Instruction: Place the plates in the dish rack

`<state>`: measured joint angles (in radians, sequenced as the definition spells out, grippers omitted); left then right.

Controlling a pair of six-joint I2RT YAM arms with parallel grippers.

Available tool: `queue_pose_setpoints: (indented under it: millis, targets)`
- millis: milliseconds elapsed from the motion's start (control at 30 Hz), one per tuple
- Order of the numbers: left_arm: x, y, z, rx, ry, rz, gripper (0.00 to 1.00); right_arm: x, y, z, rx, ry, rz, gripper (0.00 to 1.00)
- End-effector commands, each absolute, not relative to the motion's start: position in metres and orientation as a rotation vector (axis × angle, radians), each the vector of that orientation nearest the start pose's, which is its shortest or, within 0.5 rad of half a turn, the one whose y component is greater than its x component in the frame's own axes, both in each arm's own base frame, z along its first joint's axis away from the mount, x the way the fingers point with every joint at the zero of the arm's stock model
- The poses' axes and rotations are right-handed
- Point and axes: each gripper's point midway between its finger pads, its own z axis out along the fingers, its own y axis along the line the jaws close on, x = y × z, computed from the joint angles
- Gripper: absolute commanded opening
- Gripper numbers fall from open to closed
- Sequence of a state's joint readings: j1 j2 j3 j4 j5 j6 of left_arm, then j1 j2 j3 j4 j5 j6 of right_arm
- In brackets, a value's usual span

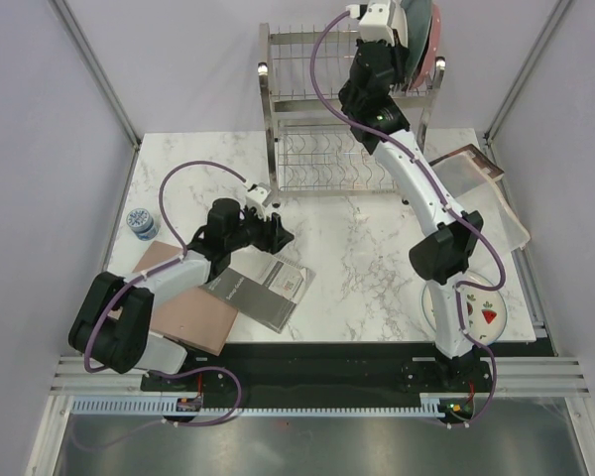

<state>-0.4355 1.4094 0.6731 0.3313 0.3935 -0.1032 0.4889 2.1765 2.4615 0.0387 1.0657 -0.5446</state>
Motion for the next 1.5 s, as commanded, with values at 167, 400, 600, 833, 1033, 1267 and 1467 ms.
queue_pose_setpoints:
  millis: [167, 400, 600, 833, 1033, 1267, 1467]
  targets:
    - [0.349, -0.237, 0.146, 0.593, 1.86, -0.718, 0.64, 0.532, 0.091, 0.508, 0.321, 1.314, -0.665, 0.36]
    - [0.349, -0.238, 0.156, 0.581, 1.848, -0.729, 0.64, 0.508, 0.111, 0.534, 0.248, 1.26, -0.665, 0.4]
    - [0.344, -0.238, 0.164, 0.592, 1.839, -0.731, 0.65, 0.462, 0.094, 0.547, 0.247, 1.318, -0.793, 0.42]
    - [0.336, -0.242, 0.178, 0.616, 1.843, -0.748, 0.66, 0.396, 0.042, 0.521, 0.244, 1.479, -0.978, 0.55]
    - [0.318, -0.254, 0.192, 0.564, 1.876, -0.898, 0.66, 0.357, 0.025, 0.434, -0.249, 1.743, -0.73, 0.71]
    - [0.312, -0.258, 0.186, 0.448, 1.955, -0.983, 0.66, 0.306, -0.054, 0.275, -0.461, 2.278, -0.511, 0.75]
    - [0.299, -0.253, 0.181, 0.47, 1.989, -0.985, 0.66, 0.249, -0.1, 0.158, -0.47, 2.715, -0.196, 0.95]
